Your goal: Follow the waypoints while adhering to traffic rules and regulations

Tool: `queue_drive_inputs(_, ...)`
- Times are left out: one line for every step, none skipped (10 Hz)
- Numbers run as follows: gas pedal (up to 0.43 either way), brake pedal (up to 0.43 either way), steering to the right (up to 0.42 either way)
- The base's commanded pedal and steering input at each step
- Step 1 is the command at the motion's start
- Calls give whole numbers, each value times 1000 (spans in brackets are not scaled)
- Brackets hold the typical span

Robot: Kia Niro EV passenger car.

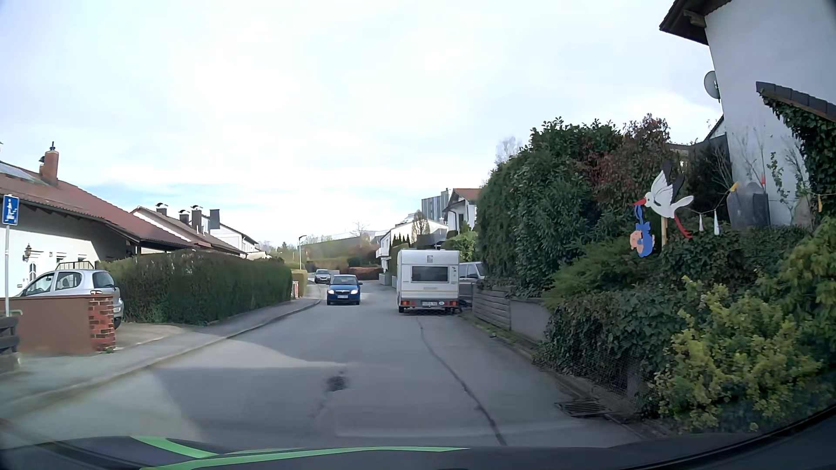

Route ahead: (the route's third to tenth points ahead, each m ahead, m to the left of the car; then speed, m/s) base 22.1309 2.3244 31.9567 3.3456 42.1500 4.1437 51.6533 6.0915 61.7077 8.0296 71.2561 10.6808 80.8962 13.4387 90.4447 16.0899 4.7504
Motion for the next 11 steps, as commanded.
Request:
queue_drive_inputs(0,171,12)
queue_drive_inputs(0,171,11)
queue_drive_inputs(0,171,11)
queue_drive_inputs(0,171,11)
queue_drive_inputs(0,171,12)
queue_drive_inputs(0,171,12)
queue_drive_inputs(0,171,12)
queue_drive_inputs(0,171,12)
queue_drive_inputs(0,171,10)
queue_drive_inputs(0,171,9)
queue_drive_inputs(0,171,8)
